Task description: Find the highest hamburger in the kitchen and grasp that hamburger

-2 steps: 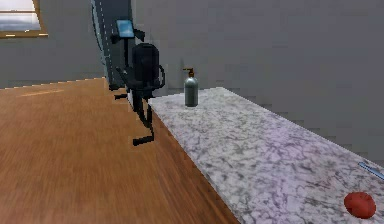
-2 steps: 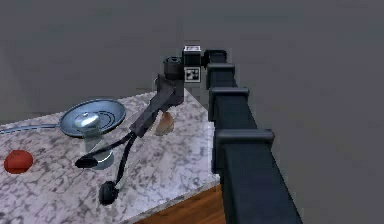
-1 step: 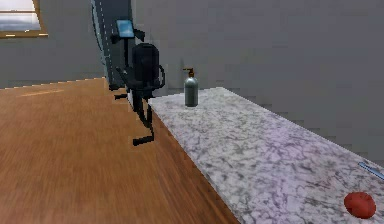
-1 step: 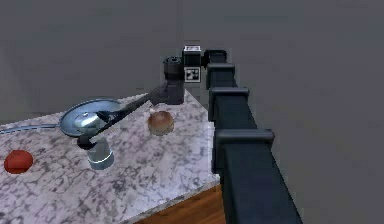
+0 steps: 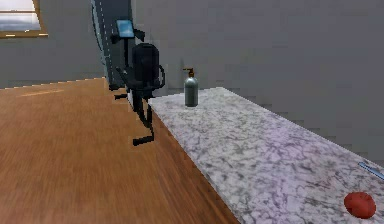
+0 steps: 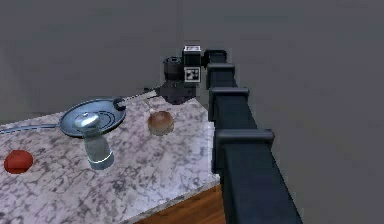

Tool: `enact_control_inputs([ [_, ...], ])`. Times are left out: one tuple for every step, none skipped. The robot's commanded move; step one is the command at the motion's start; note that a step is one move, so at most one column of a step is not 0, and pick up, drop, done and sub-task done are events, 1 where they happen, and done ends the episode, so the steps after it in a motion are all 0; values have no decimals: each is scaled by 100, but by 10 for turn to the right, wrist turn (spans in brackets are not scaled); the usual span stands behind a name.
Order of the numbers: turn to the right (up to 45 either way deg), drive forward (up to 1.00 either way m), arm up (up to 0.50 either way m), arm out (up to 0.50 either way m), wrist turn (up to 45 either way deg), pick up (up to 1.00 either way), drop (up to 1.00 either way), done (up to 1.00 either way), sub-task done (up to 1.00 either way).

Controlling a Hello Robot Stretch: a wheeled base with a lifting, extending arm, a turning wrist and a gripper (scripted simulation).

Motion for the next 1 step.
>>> enact_control_inputs([
  [0,0,0,0,210,0,0,0,0],
])
